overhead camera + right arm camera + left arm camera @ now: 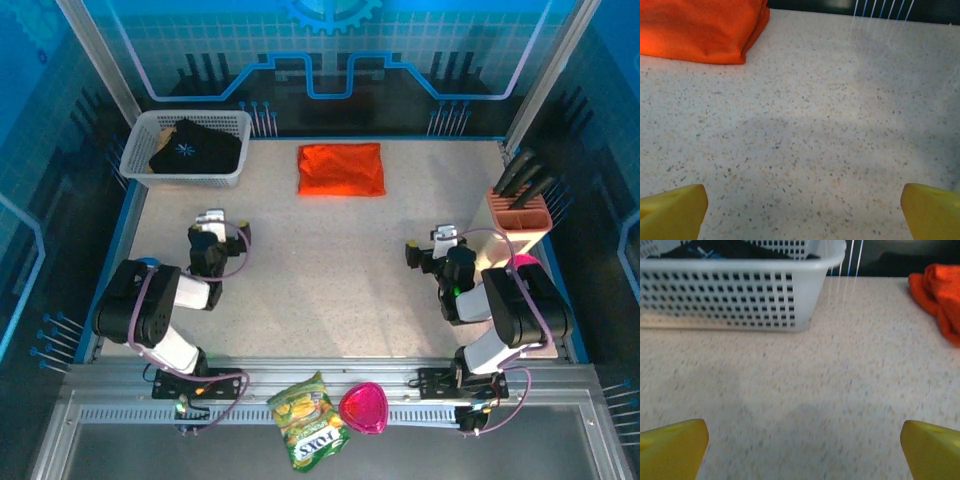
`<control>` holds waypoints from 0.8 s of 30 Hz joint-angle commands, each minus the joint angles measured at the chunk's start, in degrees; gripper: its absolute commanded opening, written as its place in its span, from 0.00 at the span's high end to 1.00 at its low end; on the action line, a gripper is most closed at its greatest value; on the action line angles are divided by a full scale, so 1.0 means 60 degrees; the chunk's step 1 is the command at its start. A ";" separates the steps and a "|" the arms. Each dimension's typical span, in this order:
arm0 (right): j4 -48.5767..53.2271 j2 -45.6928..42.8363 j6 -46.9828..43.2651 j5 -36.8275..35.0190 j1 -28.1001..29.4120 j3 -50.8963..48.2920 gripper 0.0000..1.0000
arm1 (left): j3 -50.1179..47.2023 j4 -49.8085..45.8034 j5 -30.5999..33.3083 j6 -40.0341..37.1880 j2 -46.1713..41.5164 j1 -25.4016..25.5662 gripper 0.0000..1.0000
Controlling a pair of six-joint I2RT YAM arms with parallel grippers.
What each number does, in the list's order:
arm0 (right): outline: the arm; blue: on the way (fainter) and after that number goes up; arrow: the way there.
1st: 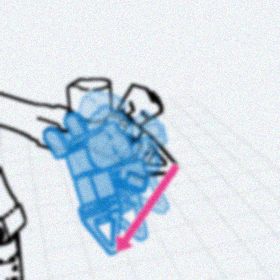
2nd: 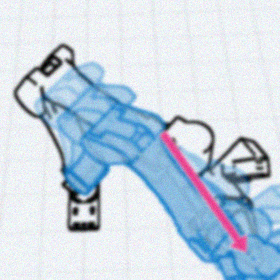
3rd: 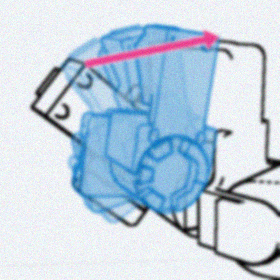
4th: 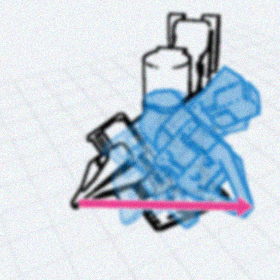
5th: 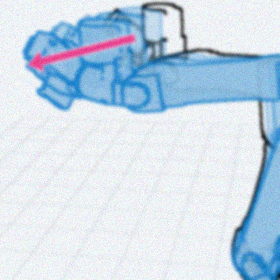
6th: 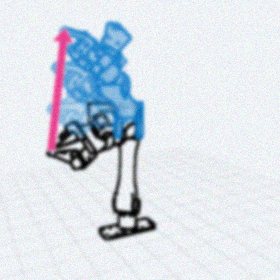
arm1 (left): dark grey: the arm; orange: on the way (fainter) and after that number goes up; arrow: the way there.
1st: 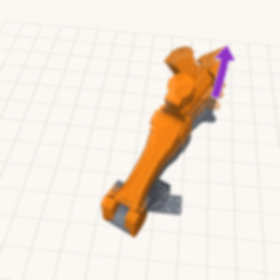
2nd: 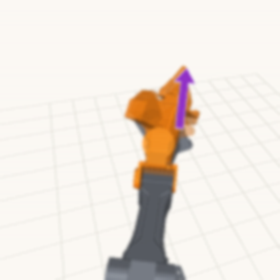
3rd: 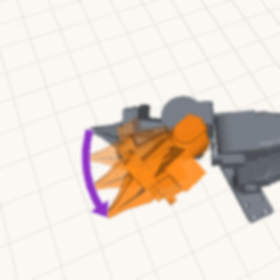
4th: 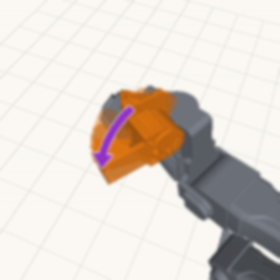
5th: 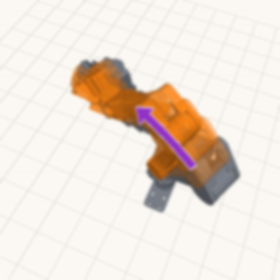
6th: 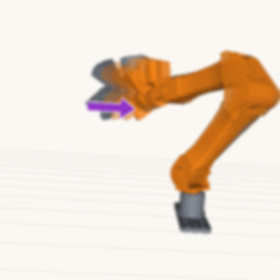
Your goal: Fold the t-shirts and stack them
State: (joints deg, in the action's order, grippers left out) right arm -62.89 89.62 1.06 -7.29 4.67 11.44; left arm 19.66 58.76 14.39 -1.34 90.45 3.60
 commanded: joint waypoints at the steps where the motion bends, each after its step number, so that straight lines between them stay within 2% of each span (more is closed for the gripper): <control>1: 0.0720 -0.0193 0.0207 -0.0474 -0.0250 0.1221 0.00 | 0.0337 -0.0897 -0.1105 0.0353 -0.0252 -0.0476 0.01; 2: 0.1817 -0.0267 0.0181 -0.0676 -0.0164 0.1718 0.00 | 0.0333 -0.0926 -0.1108 0.0360 -0.0266 -0.0482 0.01; 3: 0.1888 -0.0308 0.0106 -0.0821 -0.0019 0.1804 0.00 | 0.0331 -0.0916 -0.1109 0.0349 -0.0262 -0.0482 0.01; 4: 0.1493 -0.0167 0.0042 -0.0764 -0.0059 0.1711 0.00 | 0.0334 -0.0903 -0.1096 0.0345 -0.0266 -0.0482 0.01; 24: 0.1573 -0.0216 0.0015 -0.0792 -0.0031 0.1697 0.00 | 0.0372 -0.0984 -0.1179 0.0305 -0.0262 -0.0467 0.01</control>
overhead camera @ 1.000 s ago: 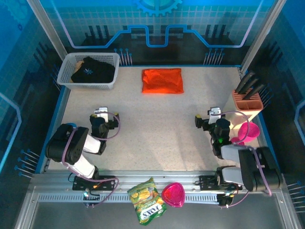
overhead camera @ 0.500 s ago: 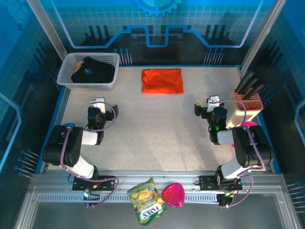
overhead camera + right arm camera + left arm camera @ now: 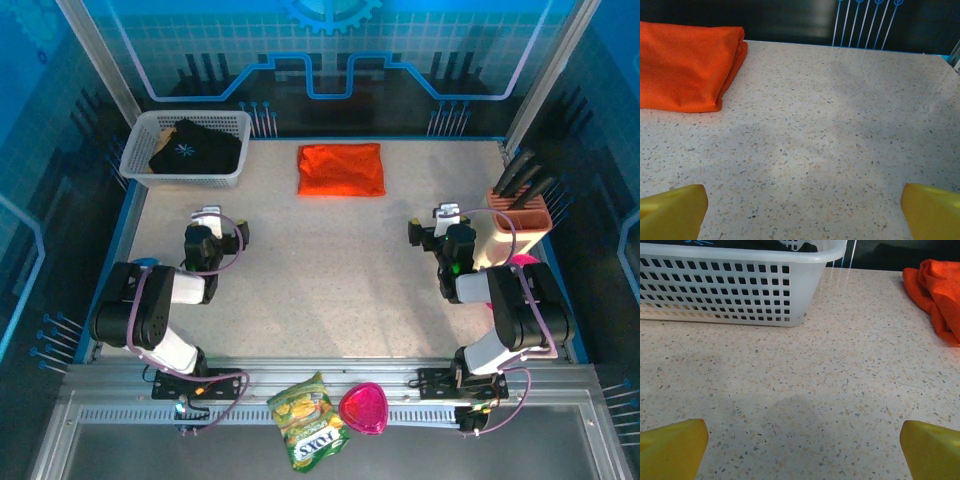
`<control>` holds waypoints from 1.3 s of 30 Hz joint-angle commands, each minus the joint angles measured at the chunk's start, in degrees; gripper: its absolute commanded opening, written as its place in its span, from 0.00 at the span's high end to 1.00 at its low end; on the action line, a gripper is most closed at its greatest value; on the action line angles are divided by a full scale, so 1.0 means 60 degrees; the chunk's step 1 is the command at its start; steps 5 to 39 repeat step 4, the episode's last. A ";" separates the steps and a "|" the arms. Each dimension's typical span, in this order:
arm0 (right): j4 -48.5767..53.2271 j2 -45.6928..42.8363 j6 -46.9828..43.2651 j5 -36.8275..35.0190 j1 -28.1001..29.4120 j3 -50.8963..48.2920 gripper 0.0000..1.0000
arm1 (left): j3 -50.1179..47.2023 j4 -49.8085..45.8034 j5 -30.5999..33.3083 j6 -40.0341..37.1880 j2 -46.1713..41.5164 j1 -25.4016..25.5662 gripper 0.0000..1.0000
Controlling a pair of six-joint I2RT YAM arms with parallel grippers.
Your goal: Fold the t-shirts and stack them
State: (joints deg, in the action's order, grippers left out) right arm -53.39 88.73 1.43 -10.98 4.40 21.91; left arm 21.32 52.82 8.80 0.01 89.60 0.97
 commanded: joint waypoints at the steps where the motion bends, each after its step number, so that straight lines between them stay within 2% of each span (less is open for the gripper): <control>1: -0.0014 -0.0057 -0.0046 -0.0176 0.0015 -0.0047 0.00 | 0.0092 0.0030 -0.0387 0.0015 -0.0112 -0.0030 0.01; 3: -0.0005 -0.0059 -0.0050 -0.0177 0.0024 -0.0035 0.00 | 0.0081 -0.0012 -0.0896 -0.0157 -0.0138 -0.0030 0.01; 39: -0.0008 -0.0062 -0.0053 -0.0167 0.0028 -0.0026 0.00 | 0.0079 0.0049 -0.0909 -0.0177 -0.0110 -0.0030 0.01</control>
